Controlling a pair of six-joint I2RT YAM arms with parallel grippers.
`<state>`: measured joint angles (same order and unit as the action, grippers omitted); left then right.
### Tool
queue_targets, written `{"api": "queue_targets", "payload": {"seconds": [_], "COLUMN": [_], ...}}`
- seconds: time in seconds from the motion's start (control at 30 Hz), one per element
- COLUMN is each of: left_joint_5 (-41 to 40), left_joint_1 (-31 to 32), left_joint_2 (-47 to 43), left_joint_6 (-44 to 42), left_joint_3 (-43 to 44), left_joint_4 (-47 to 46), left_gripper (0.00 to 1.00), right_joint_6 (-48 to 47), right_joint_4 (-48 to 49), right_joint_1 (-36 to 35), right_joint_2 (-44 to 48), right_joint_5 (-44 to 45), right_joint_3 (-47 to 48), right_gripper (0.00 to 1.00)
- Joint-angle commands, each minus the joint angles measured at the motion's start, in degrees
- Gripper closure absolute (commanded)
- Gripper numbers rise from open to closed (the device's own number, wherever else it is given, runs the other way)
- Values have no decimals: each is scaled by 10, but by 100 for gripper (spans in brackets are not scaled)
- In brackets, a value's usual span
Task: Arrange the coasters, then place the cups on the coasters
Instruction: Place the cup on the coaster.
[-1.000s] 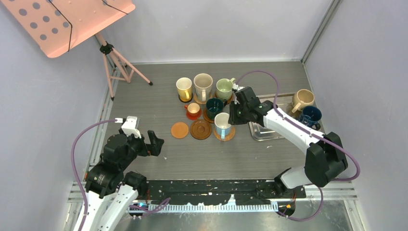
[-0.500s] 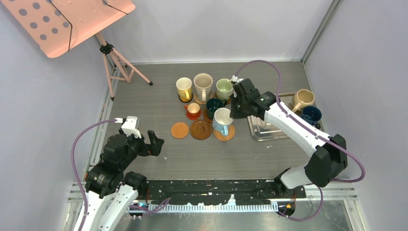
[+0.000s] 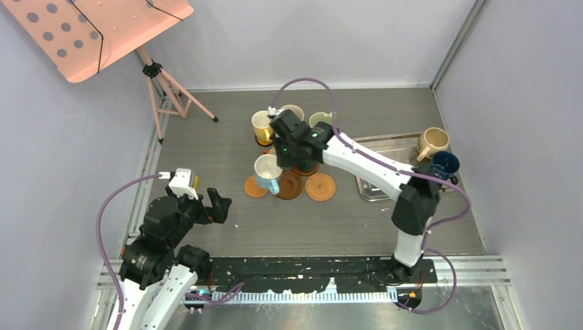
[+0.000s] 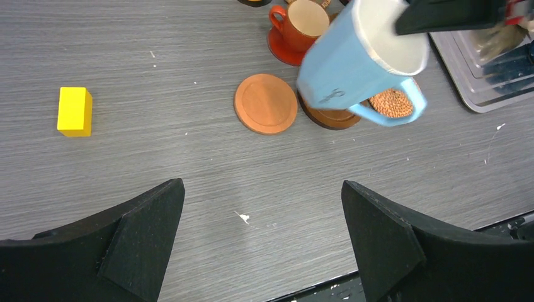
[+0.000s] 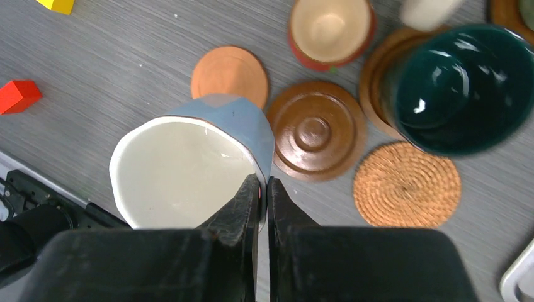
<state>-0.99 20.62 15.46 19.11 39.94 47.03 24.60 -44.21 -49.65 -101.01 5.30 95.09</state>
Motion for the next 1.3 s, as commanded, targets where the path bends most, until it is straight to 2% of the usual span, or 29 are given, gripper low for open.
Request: {"api": "queue_targets", "payload": {"seconds": [0.0,0.17,0.37,1.27], "left_joint_5": [-15,-17,-15,-12], "left_joint_1": [1,1,1,1], "left_joint_2": [-9,-13,-11,-7], "left_joint_6": [-1,-1,-1,-1], "left_joint_3": [2,2,2,0], "left_joint_4": [-18,-18,-18,-19], "left_gripper": [1,1,1,1], "right_joint_6": [26,24,18,18], "right_joint_4": [27,-2,-13,-18], "right_joint_1": [-32,-44,-45,-45], "right_joint_2": [-61,-141,-182,-219], "right_joint_5": [34,60,68,35], "right_joint_3": [102,183,217,239], "right_gripper": [95,95,95,95]}}
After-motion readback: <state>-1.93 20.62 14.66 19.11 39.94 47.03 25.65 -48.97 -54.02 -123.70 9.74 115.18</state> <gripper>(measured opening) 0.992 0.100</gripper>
